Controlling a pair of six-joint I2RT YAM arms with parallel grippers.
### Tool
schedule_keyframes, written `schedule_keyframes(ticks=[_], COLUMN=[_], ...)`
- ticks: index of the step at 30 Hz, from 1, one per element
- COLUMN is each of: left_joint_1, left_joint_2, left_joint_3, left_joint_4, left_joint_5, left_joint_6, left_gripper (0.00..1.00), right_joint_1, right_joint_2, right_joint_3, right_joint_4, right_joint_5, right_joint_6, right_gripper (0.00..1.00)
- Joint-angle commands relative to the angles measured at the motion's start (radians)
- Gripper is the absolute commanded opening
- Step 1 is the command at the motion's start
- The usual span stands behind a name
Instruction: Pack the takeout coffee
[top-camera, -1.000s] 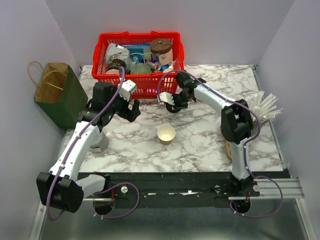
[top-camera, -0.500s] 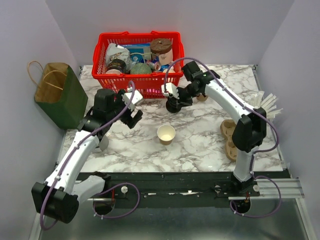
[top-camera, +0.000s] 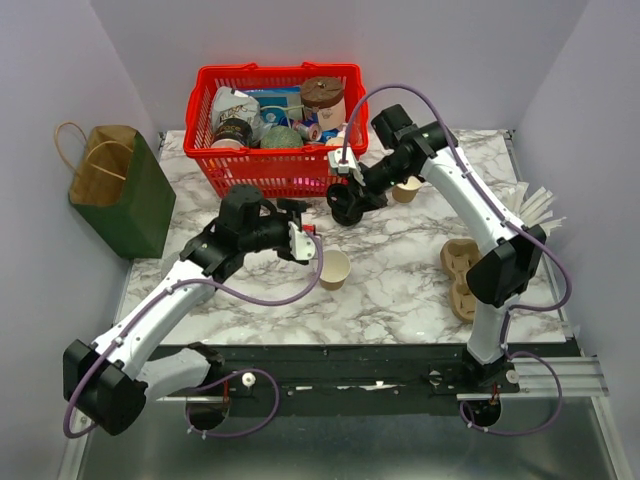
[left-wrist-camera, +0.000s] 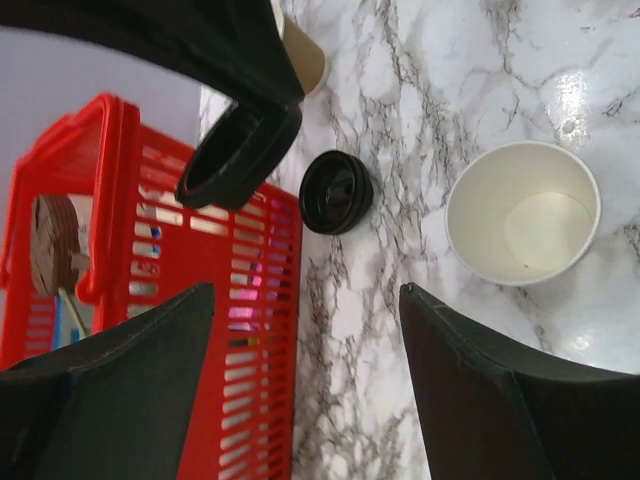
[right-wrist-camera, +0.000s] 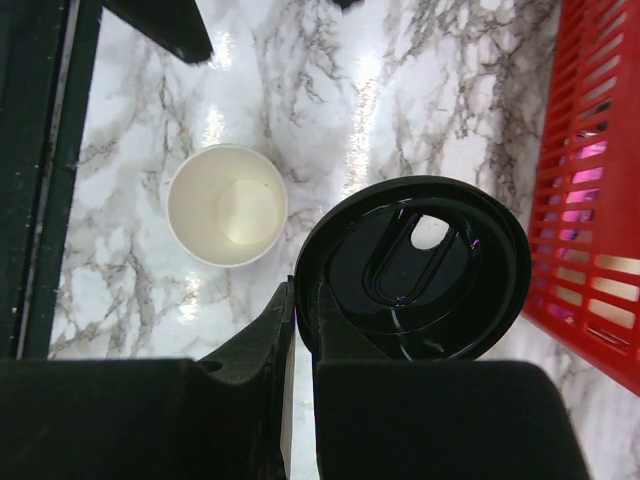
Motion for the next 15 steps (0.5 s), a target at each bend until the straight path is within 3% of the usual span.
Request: schedule_keyframes(ticks=[1,11,15], left_joint_1=[-0.063,-0.137,-0.143], left_joint_2=[0.038,0.086,0.148], left_joint_3=[0.031,-0.009,0.041], left_joint_4=[0.099,0.224,0.140], left_joint_5=[0.081,0.063,0.049], left_joint_6=[0.173,0.282,0.343], left_gripper=[0.82,0.82,0.80], right_joint_1=[0.002,0.004,0.002], right_joint_2=[0.007,0.009,0.010], right_joint_3=[-0.025,-0.039,-0.022], right_joint_4=[-0.232,-0.232,-0.233], right_joint_5=[-0.089,-0.117,-0.135], right_joint_6=[0.025,0.085,0.105], right_gripper=[0.08,0.09,0.09])
